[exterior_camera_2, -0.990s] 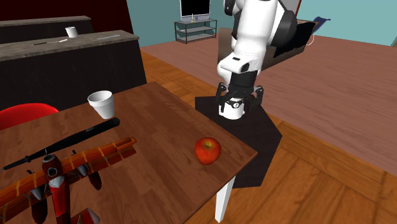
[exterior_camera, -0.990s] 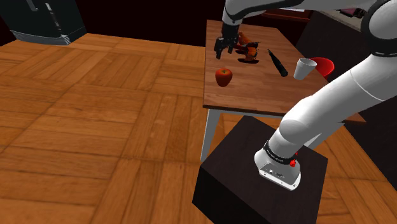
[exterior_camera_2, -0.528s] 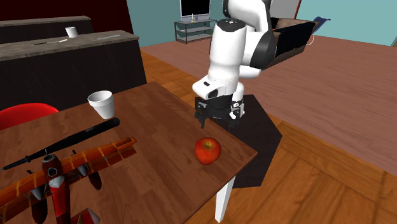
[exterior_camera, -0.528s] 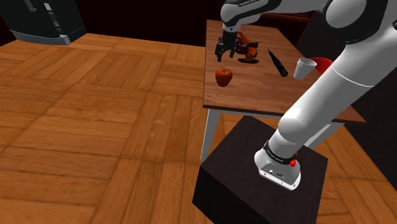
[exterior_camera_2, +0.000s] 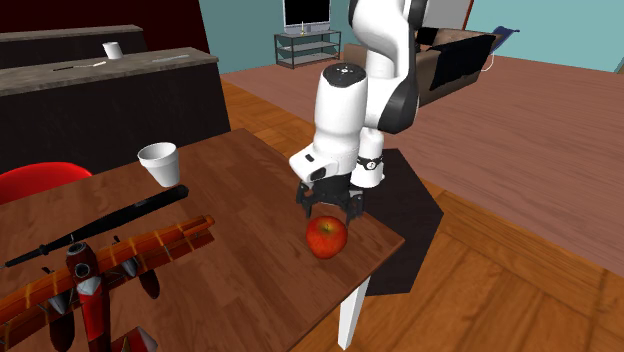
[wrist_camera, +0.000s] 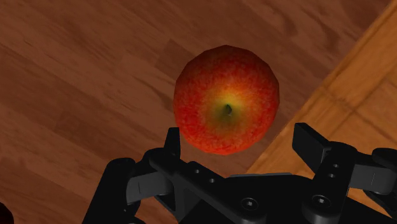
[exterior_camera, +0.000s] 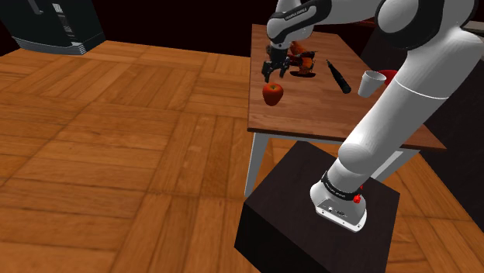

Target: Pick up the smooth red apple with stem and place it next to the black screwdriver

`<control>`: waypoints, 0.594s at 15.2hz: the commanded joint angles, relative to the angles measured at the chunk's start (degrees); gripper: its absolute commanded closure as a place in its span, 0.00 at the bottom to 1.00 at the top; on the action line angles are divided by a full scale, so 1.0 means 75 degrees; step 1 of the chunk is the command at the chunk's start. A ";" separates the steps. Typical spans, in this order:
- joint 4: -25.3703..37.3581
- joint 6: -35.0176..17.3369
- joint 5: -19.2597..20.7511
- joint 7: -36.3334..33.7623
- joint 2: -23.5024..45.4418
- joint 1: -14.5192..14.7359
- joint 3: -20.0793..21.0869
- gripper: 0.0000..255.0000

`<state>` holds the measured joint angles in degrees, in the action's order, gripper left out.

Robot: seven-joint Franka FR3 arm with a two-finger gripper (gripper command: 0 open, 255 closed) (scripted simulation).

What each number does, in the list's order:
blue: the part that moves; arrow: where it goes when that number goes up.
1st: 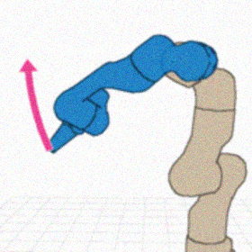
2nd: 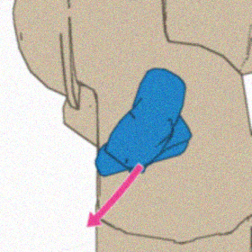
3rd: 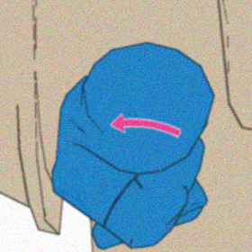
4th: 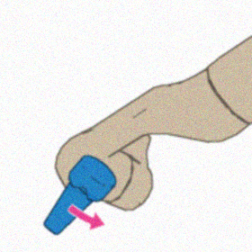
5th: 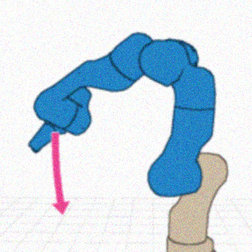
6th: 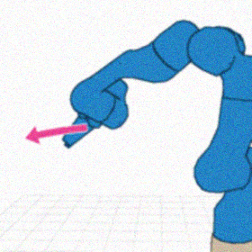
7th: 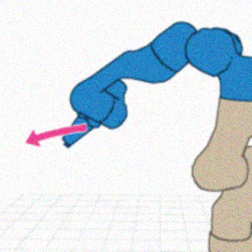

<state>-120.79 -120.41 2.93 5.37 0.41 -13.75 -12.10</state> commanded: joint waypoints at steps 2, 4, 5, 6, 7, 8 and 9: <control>-0.0146 -0.0263 -0.0021 0.0026 0.0115 -0.0015 -0.0014 0.00; -0.0146 -0.0263 -0.0021 0.0026 0.0115 -0.0015 -0.0014 0.00; -0.0146 -0.0263 -0.0021 0.0026 0.0115 -0.0015 -0.0014 0.00; -0.0146 -0.0263 -0.0021 0.0026 0.0115 -0.0015 -0.0014 0.00; -0.0146 -0.0263 -0.0021 0.0026 0.0115 -0.0015 -0.0014 0.00; -0.0146 -0.0263 -0.0021 0.0026 0.0115 -0.0015 -0.0014 0.00; -0.0146 -0.0262 -0.0021 0.0026 0.0114 -0.0015 -0.0014 0.00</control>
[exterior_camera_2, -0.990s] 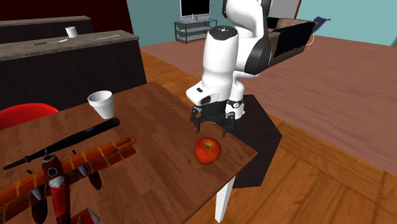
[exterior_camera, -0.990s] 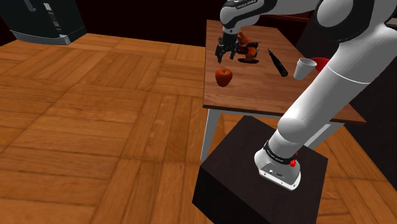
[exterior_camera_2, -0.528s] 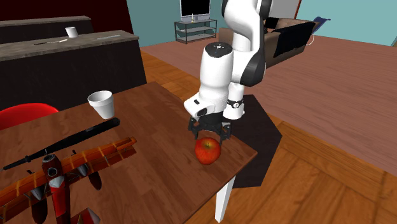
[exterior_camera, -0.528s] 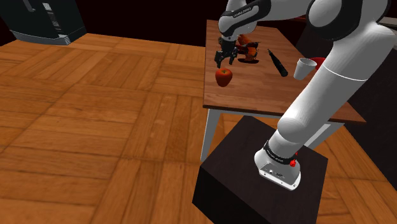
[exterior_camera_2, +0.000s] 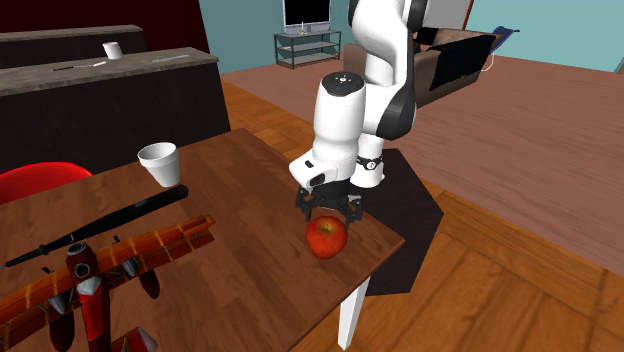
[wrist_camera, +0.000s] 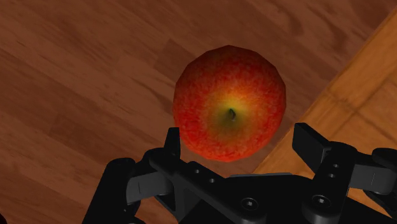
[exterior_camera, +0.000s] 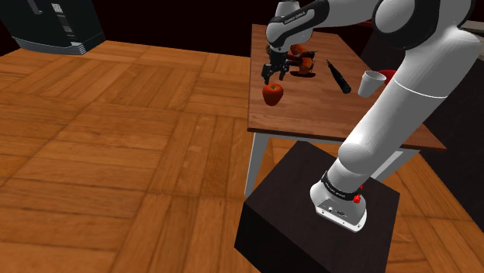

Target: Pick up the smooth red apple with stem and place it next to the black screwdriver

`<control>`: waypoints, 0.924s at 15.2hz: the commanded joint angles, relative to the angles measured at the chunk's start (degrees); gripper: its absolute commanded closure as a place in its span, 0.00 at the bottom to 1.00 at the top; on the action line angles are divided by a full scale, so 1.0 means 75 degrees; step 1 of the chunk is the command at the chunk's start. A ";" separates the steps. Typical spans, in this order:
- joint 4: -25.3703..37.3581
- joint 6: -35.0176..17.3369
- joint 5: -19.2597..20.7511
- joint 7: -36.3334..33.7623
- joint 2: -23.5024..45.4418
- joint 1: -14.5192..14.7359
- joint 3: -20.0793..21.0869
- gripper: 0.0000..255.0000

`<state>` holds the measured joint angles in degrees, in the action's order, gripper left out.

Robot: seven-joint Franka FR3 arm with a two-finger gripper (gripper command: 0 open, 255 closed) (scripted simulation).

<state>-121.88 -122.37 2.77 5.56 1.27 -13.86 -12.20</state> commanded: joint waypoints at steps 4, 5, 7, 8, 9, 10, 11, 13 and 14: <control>0.0000 0.0000 0.0000 0.0000 0.0000 0.0000 0.0000 1.00; 0.0000 0.0000 0.0000 0.0000 0.0000 0.0000 0.0000 1.00; 0.0000 0.0000 0.0000 0.0000 0.0000 0.0000 0.0000 1.00; 0.0000 0.0000 0.0000 0.0000 0.0000 0.0000 0.0000 1.00; 0.0000 0.0000 0.0000 0.0000 0.0000 0.0000 0.0000 1.00; 0.0000 -0.0002 0.0000 0.0000 0.0001 0.0000 0.0000 1.00; 0.0054 0.0098 0.0008 -0.0003 -0.0045 0.0002 0.0001 1.00; 0.0171 0.0297 0.0023 -0.0008 -0.0129 0.0005 0.0004 1.00; 0.0232 0.0397 0.0029 -0.0010 -0.0169 0.0007 0.0005 1.00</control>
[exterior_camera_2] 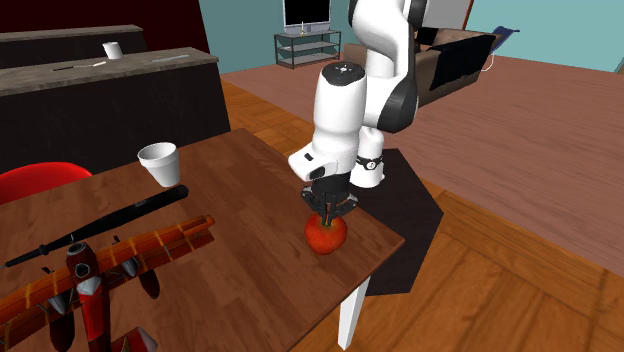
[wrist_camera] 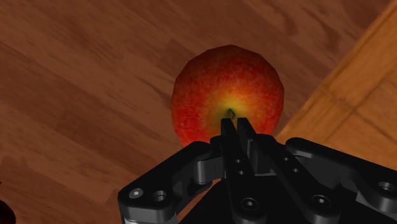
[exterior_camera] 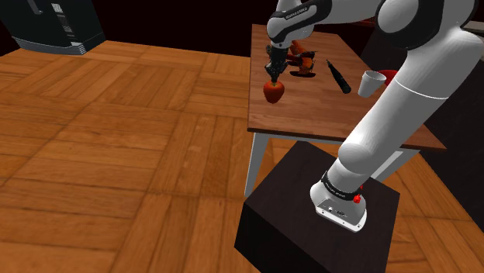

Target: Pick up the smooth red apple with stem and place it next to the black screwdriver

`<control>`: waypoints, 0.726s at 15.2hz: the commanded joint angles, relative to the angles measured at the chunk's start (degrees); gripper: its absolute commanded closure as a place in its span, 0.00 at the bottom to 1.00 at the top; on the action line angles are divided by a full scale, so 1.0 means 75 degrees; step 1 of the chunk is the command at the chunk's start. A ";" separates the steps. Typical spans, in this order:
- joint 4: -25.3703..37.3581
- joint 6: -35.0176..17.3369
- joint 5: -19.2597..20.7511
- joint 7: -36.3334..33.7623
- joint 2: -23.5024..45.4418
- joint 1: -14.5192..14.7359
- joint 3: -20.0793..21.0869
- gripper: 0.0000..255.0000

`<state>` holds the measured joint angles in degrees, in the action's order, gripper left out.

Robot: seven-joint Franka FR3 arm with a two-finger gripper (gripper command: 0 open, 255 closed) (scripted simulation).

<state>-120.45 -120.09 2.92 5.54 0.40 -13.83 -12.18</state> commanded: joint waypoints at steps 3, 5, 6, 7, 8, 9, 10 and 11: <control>0.0233 0.0393 0.0028 -0.0011 -0.0162 0.0008 0.0007 1.00; 0.0369 0.0593 0.0037 -0.0012 -0.0228 0.0011 0.0011 1.00; 0.0439 0.0693 0.0042 -0.0013 -0.0258 0.0012 0.0013 1.00; 0.0511 0.0794 0.0046 -0.0013 -0.0287 0.0013 0.0015 1.00; 0.0584 0.0894 0.0049 -0.0013 -0.0314 0.0015 0.0017 1.00; 0.0660 0.0994 0.0052 -0.0012 -0.0339 0.0016 0.0019 1.00; 0.0737 0.1095 0.0055 -0.0011 -0.0363 0.0018 0.0021 1.00; 0.0815 0.1195 0.0058 -0.0010 -0.0386 0.0019 0.0023 1.00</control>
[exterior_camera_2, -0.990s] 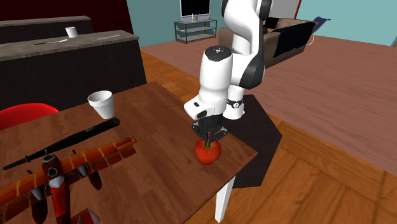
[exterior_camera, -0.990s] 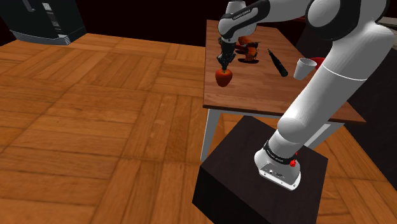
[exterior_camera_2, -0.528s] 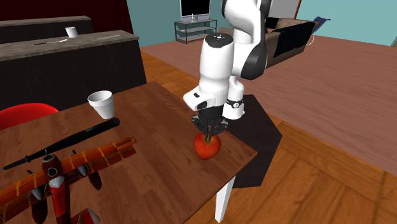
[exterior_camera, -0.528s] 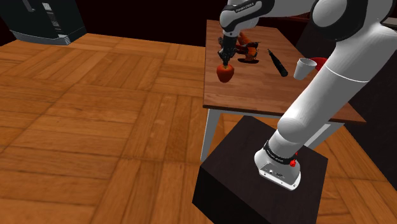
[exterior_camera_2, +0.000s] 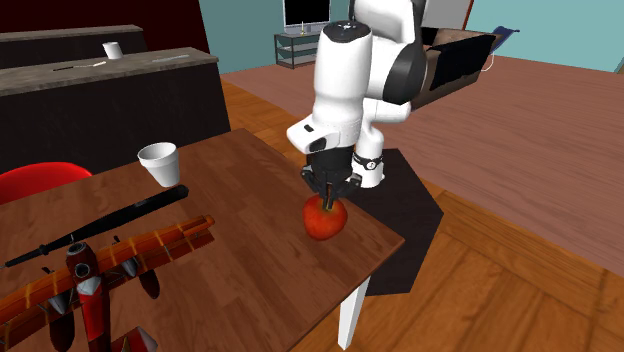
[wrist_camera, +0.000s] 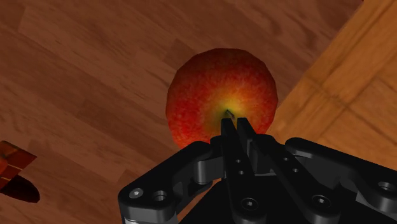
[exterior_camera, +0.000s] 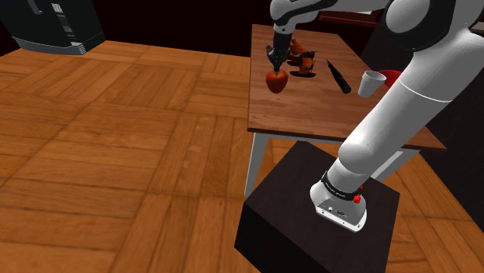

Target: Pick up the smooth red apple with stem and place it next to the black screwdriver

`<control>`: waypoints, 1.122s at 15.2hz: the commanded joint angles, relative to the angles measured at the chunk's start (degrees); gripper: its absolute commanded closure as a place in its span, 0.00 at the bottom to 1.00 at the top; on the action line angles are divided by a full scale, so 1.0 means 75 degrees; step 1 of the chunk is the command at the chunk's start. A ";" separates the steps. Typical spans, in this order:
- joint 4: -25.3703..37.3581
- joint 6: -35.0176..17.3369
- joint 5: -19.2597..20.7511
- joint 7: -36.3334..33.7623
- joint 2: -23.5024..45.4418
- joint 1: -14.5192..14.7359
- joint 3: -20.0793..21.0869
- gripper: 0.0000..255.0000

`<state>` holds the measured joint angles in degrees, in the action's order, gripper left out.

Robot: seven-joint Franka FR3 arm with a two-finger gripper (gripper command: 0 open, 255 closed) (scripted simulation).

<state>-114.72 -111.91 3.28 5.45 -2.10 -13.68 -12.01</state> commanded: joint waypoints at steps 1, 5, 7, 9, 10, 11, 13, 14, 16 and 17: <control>0.0131 0.0205 0.0012 0.0003 -0.0073 0.0001 0.0002 1.00; 0.0469 0.0609 0.0018 0.0010 -0.0139 0.0006 0.0009 1.00; 0.0649 0.0811 0.0019 0.0015 -0.0163 0.0008 0.0013 1.00; 0.0836 0.1014 0.0019 0.0021 -0.0179 0.0010 0.0016 1.00; 0.0932 0.1116 0.0019 0.0025 -0.0185 0.0011 0.0017 1.00; 0.1031 0.1218 0.0018 0.0029 -0.0189 0.0012 0.0018 1.00; 0.1233 0.1423 0.0016 0.0037 -0.0192 0.0014 0.0021 1.00; 0.1336 0.1526 0.0014 0.0041 -0.0191 0.0015 0.0022 1.00; 0.1550 0.1732 0.0010 0.0051 -0.0183 0.0017 0.0023 1.00; 0.1660 0.1836 0.0008 0.0056 -0.0177 0.0017 0.0024 1.00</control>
<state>-103.31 -99.02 3.38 5.71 -3.61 -13.51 -11.78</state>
